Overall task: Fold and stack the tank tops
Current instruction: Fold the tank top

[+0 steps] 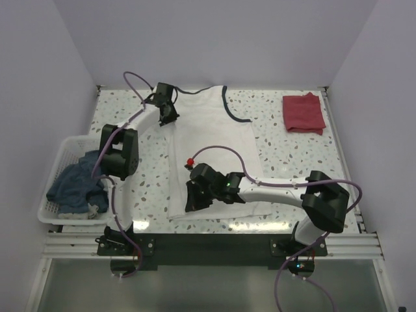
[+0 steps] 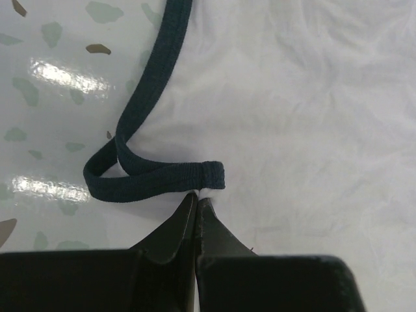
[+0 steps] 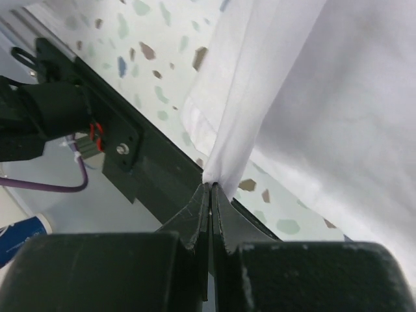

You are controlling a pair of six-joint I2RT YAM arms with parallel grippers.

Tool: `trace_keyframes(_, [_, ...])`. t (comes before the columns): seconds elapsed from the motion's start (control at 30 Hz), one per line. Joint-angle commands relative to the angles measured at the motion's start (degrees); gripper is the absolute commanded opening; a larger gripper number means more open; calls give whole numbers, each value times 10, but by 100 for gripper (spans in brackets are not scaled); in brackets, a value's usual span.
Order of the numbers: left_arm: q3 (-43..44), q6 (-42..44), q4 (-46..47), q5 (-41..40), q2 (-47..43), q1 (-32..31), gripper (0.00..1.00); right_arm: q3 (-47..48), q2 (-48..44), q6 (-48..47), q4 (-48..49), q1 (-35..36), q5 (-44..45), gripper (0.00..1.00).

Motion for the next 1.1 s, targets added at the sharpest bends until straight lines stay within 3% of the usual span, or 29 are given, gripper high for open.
trace_keyframes(0.0, [34, -17, 20, -7, 4, -7, 0, -34, -46, 21, 21, -3, -15, 0])
trace_keyframes(0.43, [69, -8, 16, -4, 37, -43, 0, -145, -122, 23, -1, -24, -3, 0])
trace_keyframes(0.9, [73, -1, 24, -2, 63, -76, 1, -212, -140, 42, 26, -24, 3, 2])
trace_keyframes(1.03, [62, 9, 38, 3, 53, -79, 18, -213, -163, 41, 5, -23, 29, 18])
trace_keyframes(1.07, [60, 12, 43, 5, 47, -79, 27, -212, -170, 39, -3, -23, 37, 23])
